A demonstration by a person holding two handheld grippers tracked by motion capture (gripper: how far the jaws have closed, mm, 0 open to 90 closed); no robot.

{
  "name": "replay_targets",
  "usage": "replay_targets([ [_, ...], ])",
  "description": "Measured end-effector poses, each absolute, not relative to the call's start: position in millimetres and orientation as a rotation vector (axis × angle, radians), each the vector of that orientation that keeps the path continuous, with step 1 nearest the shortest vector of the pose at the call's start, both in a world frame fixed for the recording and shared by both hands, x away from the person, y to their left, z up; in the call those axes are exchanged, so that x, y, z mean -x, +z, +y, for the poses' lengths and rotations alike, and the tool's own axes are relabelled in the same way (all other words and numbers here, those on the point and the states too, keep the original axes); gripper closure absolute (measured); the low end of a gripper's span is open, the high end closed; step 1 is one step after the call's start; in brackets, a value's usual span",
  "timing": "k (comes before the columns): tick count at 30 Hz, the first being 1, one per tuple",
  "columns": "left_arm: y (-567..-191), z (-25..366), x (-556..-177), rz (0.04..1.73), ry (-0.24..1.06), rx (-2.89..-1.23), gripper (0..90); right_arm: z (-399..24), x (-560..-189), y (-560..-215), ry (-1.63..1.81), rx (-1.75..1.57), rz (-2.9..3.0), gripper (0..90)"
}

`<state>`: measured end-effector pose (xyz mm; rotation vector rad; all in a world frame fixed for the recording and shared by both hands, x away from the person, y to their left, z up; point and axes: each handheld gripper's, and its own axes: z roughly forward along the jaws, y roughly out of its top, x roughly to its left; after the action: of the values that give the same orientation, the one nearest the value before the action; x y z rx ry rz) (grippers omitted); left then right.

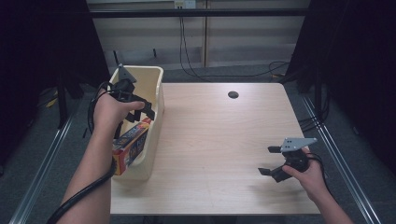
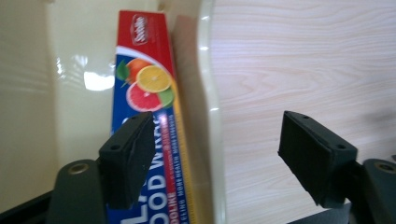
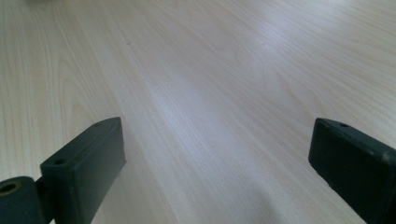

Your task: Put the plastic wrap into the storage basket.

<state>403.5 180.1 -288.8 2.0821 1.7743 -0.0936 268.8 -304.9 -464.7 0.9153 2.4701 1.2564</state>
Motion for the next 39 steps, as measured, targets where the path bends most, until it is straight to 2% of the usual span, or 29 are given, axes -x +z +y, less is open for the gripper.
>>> replay_targets([
  [22, -278.0, 139.0, -396.5, 1.555, -0.117, -2.140, 19.6, -303.5, -268.1, -464.1, 1.265, -0.910, 2.472, 3.5],
  [39, -289.3, 105.0, -395.7, 1.443, -0.126, -2.188, 17.7, -305.1, -267.6, -463.4, 1.267, -0.911, 2.475, 3.5],
])
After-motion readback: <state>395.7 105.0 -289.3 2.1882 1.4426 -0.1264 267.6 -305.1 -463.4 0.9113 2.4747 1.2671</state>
